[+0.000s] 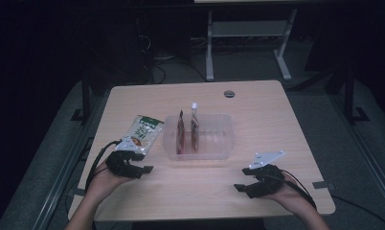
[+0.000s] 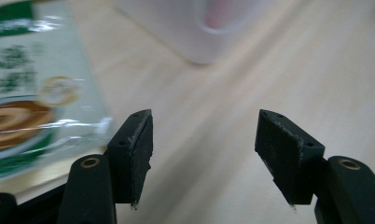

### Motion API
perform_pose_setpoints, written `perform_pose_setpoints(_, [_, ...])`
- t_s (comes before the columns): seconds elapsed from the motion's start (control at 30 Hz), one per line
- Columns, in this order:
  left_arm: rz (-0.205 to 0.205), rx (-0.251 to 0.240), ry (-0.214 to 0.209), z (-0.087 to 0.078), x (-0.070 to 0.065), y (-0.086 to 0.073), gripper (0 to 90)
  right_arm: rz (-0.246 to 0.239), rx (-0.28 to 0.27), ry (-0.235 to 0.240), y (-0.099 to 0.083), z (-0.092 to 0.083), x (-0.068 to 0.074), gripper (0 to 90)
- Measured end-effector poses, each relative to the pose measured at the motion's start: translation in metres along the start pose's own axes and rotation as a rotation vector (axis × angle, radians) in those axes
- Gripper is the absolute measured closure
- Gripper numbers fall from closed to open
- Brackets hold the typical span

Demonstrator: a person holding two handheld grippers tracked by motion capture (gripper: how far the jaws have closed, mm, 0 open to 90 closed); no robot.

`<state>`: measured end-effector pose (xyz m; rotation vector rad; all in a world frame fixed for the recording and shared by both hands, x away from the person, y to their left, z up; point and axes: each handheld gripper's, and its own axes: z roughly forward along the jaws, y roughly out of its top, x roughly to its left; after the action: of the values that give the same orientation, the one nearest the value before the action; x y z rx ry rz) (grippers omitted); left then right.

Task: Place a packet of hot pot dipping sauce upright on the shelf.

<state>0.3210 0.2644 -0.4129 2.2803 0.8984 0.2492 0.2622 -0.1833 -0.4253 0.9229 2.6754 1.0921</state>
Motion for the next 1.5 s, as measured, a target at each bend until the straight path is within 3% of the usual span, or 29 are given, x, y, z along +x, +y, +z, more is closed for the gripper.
perform_pose_setpoints(0.1, [-0.019, -0.006, 0.056, -0.001, 0.016, 0.005, 35.9, 0.000, 0.006, 0.001, 0.000, 0.002, -0.001, 34.5])
perform_pose_setpoints(0.13, [-0.019, -0.006, 0.056, -0.001, 0.016, 0.005, 35.2, -0.002, 0.010, 0.002, 0.000, 0.002, -0.001, 34.5])
perform_pose_setpoints(0.17, [-0.028, -0.004, 0.086, 0.000, 0.027, 0.008, 34.9, 0.000, 0.012, 0.005, -0.001, 0.003, -0.001, 34.5])
perform_pose_setpoints(0.33, [-0.087, 0.005, 0.154, 0.005, 0.054, 0.013, 31.1, -0.002, 0.019, 0.001, -0.001, 0.005, -0.001, 34.5])
perform_pose_setpoints(0.43, [-0.123, 0.011, 0.180, 0.010, 0.070, 0.016, 27.6, -0.001, 0.022, 0.003, -0.001, 0.006, -0.001, 34.5])
perform_pose_setpoints(0.6, [-0.148, 0.012, 0.222, 0.022, 0.091, 0.017, 24.6, -0.007, 0.035, 0.001, -0.002, 0.008, -0.001, 34.5])
perform_pose_setpoints(0.67, [-0.150, 0.057, 0.239, 0.028, 0.099, 0.016, 23.7, -0.008, 0.038, 0.001, -0.002, 0.008, -0.001, 34.4])
perform_pose_setpoints(0.73, [-0.161, 0.065, 0.247, 0.031, 0.106, 0.014, 23.4, -0.006, 0.041, 0.002, -0.002, 0.008, -0.001, 34.5])
perform_pose_setpoints(0.83, [-0.184, 0.100, 0.236, 0.038, 0.112, 0.009, 23.4, -0.003, 0.045, 0.002, -0.003, 0.009, -0.001, 34.5])
perform_pose_setpoints(0.9, [-0.224, 0.074, 0.204, 0.040, 0.116, 0.004, 22.8, -0.011, 0.047, 0.000, -0.003, 0.009, -0.002, 34.5])
perform_pose_setpoints(1.1, [-0.248, 0.061, 0.145, 0.043, 0.119, -0.002, 29.0, -0.005, 0.047, 0.000, -0.003, 0.009, 0.000, 34.5])
perform_pose_setpoints(1.3, [-0.209, 0.081, 0.185, 0.045, 0.112, 0.001, 39.7, -0.007, 0.047, -0.001, -0.003, 0.009, 0.001, 34.5])
perform_pose_setpoints(1.5, [-0.202, 0.081, 0.217, 0.043, 0.110, 0.000, 58.4, -0.008, 0.055, -0.005, -0.003, 0.010, 0.000, 34.6])
